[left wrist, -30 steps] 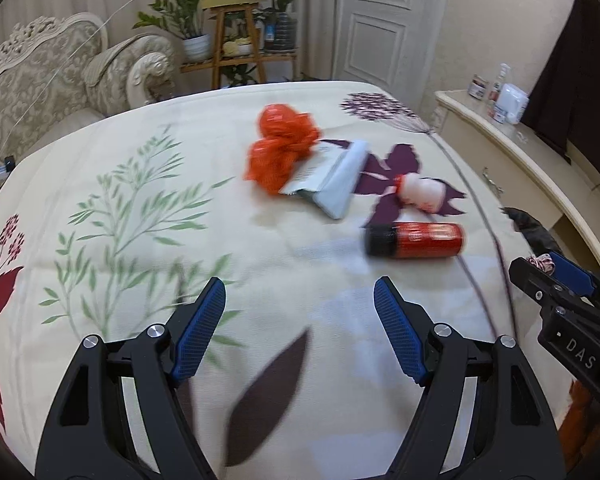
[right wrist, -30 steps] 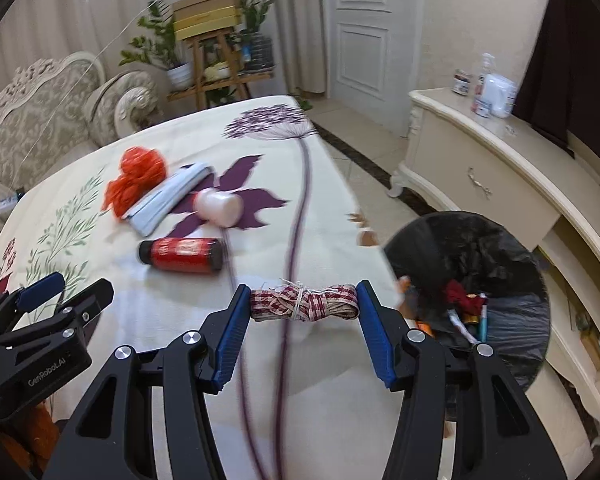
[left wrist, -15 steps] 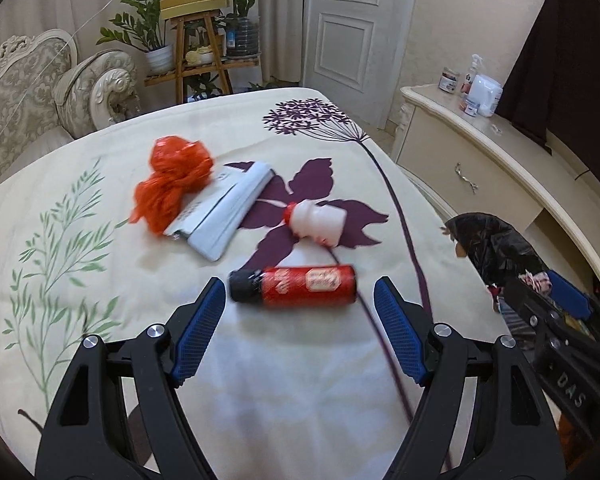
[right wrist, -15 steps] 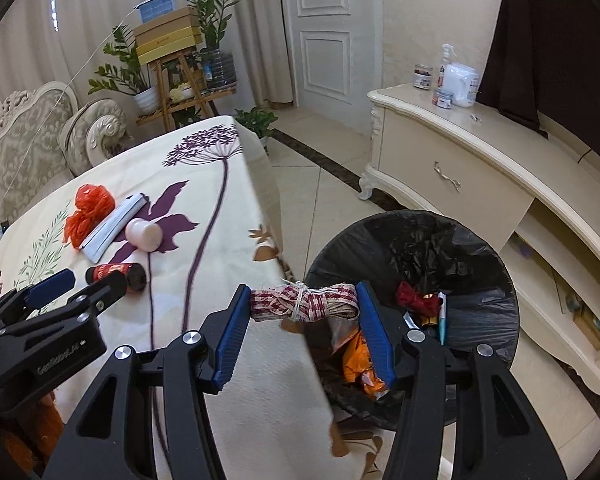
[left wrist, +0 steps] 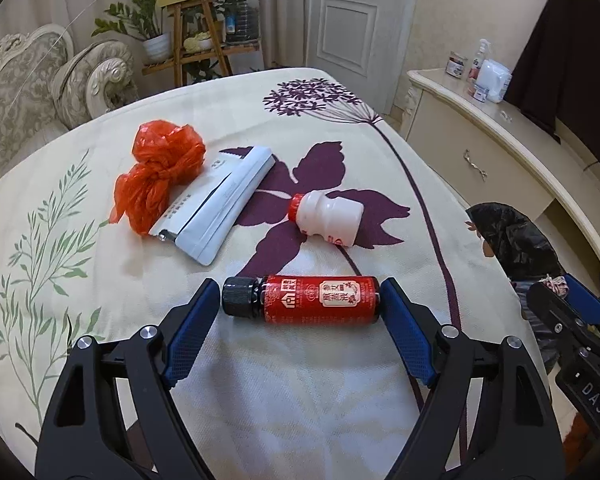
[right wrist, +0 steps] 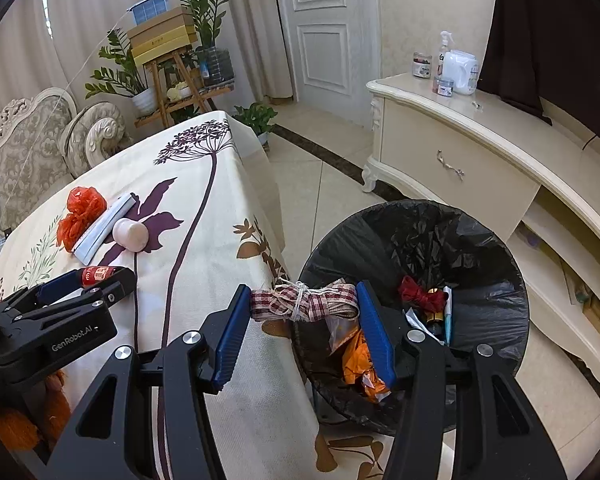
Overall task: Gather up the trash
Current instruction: 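Carry the string bundle and red bottle over the bin and open both tools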
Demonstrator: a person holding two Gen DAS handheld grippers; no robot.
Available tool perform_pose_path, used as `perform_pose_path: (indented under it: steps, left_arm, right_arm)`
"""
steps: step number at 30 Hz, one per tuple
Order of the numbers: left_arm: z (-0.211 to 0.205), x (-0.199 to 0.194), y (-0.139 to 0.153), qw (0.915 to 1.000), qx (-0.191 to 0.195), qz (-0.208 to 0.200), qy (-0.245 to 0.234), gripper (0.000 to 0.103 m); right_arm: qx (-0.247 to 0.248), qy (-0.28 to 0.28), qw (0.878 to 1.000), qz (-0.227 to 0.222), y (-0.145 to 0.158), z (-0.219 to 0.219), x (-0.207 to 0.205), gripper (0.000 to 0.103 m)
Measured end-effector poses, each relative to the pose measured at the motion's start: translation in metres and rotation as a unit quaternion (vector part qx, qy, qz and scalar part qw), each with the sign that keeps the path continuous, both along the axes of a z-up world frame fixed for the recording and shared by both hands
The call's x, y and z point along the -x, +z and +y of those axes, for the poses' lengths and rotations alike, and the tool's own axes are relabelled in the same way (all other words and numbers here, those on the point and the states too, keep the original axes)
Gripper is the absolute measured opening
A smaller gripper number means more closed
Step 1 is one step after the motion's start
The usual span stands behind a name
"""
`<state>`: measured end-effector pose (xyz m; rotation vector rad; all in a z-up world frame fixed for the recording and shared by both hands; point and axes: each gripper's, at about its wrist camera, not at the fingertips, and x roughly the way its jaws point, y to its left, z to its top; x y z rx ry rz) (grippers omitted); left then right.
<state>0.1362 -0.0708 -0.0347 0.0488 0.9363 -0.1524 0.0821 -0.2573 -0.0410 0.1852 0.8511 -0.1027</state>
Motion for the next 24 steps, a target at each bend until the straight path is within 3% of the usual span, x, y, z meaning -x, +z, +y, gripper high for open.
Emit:
perform_pose_path:
  steps: [2,13,24]
  left_arm:
    - [-0.001,0.000,0.000,1.0000,0.001,0.000,-0.005,0.071]
    - [-0.008,0.013,0.010,0.9994,0.008,-0.023,-0.026,0.071]
    - [-0.071,0.023,0.020,0.9950,0.016,-0.034,-0.092,0.071]
  right_arm:
    - [0.000,0.000,1.000,0.001,-0.001,0.000,0.000,0.053]
    - [0.008,-0.016,1.000,0.001,0.000,-0.012,0.006,0.053]
    - [0.026,-0.068,0.997,0.000,0.004,-0.063,0.019,0.053]
